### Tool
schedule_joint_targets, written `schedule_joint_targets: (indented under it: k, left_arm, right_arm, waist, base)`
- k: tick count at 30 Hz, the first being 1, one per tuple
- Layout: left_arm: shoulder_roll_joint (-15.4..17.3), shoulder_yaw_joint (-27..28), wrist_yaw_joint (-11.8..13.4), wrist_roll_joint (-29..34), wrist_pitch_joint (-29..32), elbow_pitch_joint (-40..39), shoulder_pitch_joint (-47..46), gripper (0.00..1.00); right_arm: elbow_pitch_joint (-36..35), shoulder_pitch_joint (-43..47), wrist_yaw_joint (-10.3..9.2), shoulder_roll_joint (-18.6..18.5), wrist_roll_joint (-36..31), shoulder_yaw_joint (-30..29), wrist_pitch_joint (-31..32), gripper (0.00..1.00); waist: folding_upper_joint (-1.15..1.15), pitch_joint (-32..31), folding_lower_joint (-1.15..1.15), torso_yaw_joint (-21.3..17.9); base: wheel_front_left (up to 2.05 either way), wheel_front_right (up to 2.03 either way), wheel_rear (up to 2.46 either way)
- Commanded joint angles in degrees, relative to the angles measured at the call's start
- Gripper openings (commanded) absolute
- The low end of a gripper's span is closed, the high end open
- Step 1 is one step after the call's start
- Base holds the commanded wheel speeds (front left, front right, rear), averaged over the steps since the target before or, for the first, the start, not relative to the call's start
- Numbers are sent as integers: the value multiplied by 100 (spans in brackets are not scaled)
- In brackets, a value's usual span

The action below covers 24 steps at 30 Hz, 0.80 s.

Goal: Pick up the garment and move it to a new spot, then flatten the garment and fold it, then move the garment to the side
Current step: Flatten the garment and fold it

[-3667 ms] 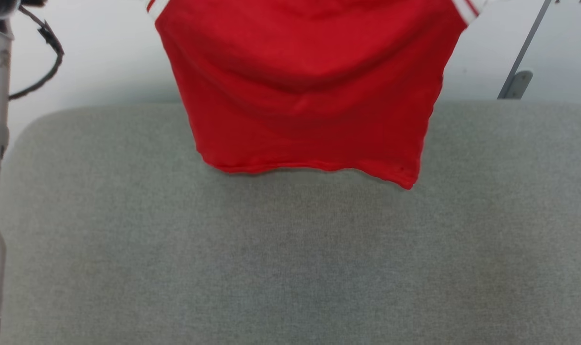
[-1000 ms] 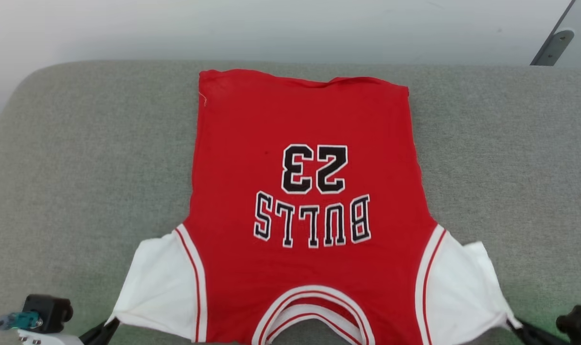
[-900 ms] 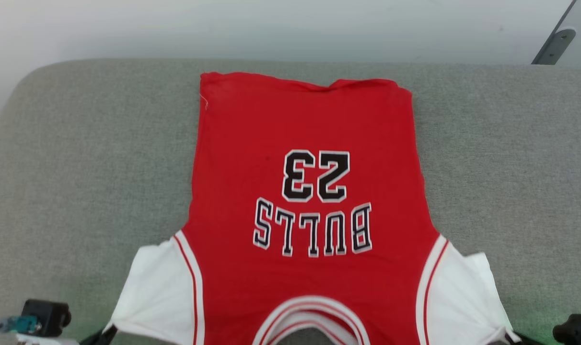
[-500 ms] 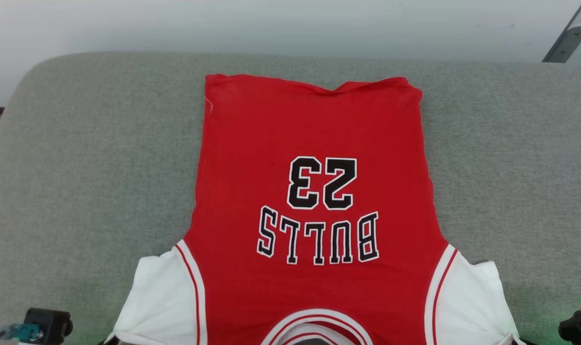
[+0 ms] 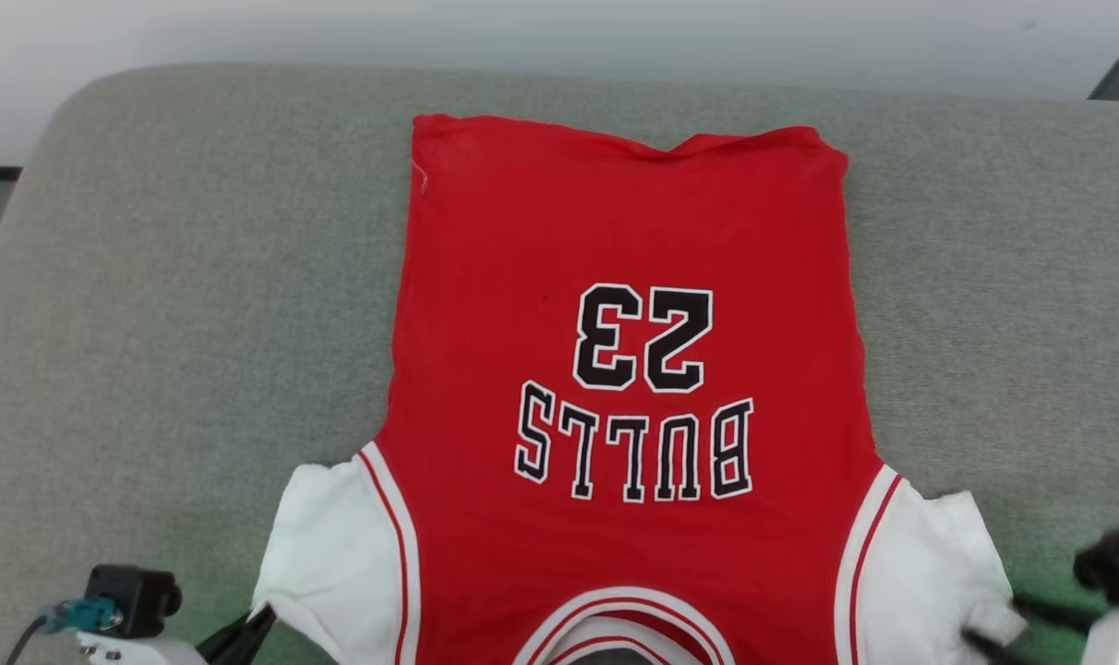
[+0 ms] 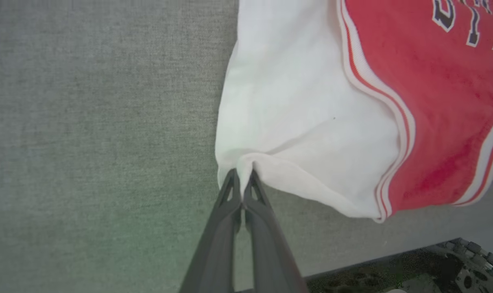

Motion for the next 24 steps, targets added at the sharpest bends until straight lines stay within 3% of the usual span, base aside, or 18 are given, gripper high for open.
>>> schedule_joint_targets:
  k: [1,6,12,20,24]
  left_arm:
    - [-48,-2,12,50,-41,-41,-74,0]
    - [-182,-50,-9,176,-59,-145,-247,0]
    - [-372,-122,-78,369,-81,-221,-534,0]
    - [-685,-244,-296,572,-69,-152,-994,0]
    - [-856,-312,-448,672,-68,-53,-1240,0]
  right_arm:
    - [-107,-161,-34,5,79,-151,105,100]
    - [-788,-509,-27,-21,31,-874,580,100]
    - [-781,-1464,-27,561,-535,-1642,1056,100]
    - [960,-3441,-27,1677,-1261,-1876,1269,100]
    - [2039,-4370,-27,1965,-1517,-1819,1337,100]
  waist:
    - [0,44,0,49]
    - [0,174,0,202]
    - [0,433,0,454]
    - [0,858,0,850]
    - [0,1075,0,1098]
  base:
    - [0,0,0]
    - [0,0,0]
    - [0,0,0]
    - [0,0,0]
    - [0,0,0]
